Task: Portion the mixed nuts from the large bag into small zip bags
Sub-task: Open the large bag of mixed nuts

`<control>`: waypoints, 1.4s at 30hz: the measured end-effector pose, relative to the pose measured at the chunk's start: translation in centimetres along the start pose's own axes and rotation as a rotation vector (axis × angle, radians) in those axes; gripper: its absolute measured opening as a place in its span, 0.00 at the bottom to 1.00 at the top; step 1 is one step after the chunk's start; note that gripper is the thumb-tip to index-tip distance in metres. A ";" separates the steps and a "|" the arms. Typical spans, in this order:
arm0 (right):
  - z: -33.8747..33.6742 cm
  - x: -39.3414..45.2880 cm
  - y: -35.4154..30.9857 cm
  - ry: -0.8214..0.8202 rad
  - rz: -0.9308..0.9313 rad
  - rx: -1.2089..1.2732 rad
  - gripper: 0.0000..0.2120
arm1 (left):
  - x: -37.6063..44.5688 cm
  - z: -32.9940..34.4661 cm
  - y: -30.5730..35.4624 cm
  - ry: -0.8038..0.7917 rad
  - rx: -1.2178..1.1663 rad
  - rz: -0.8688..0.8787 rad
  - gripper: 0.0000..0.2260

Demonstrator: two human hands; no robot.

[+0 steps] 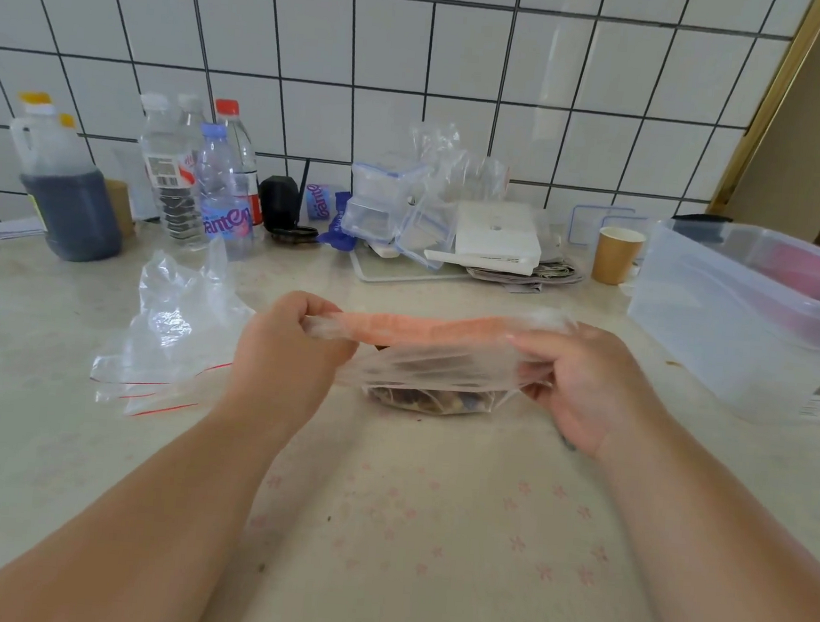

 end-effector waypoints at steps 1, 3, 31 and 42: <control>-0.1 0.0 0.2 0.066 -0.055 -0.073 0.10 | 0.0 0.1 -0.1 0.022 0.002 0.011 0.06; -0.6 0.0 -0.1 0.181 -0.219 -0.325 0.09 | 0.2 0.0 -0.3 0.054 0.010 0.008 0.04; -1.8 0.5 0.2 -0.016 0.532 0.595 0.09 | -0.5 1.1 -1.0 -0.404 -0.992 -0.979 0.10; -0.4 -0.1 0.7 -0.114 0.521 0.396 0.08 | -1.3 1.7 -0.9 -0.457 -0.898 -0.939 0.11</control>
Point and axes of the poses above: each hand's wrist, its own x-axis towards the middle knuckle, its own z-axis out of the palm, y = z × x, the point moved 4 cm from there along x, towards the middle knuckle, and after that the axes turned 12 degrees about y, right-handed, at the moved point
